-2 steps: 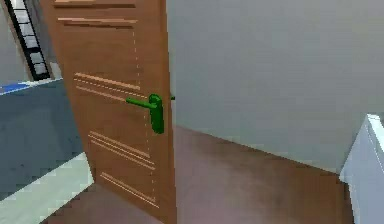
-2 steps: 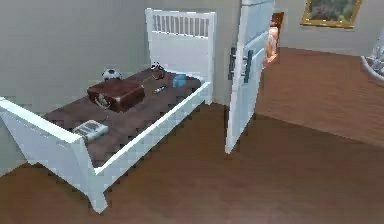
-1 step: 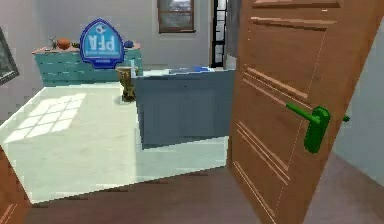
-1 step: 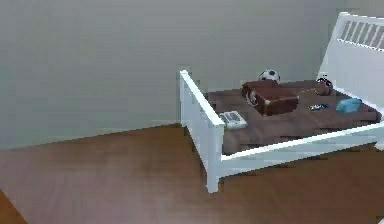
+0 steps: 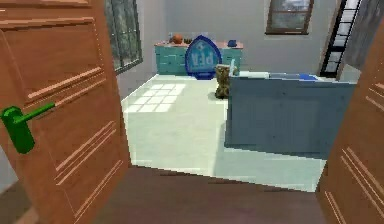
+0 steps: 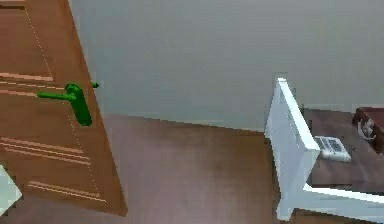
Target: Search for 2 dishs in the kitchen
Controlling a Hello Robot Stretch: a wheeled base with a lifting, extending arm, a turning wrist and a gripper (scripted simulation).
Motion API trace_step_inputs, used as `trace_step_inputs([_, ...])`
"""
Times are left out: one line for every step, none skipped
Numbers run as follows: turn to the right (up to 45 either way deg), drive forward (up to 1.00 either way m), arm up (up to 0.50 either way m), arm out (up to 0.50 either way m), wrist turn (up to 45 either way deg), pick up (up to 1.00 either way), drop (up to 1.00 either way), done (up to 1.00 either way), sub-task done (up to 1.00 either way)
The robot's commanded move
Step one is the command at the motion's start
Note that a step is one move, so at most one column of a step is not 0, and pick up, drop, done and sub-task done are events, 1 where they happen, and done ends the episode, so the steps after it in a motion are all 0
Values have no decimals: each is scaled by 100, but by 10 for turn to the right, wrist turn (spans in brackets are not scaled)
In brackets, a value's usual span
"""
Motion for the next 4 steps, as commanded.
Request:
trace_step_inputs([0,100,0,0,0,0,0,0,0])
trace_step_inputs([0,100,0,0,0,0,0,0,0])
trace_step_inputs([0,100,0,0,0,0,0,0,0])
trace_step_inputs([-60,0,0,0,0,0,0,0,0])
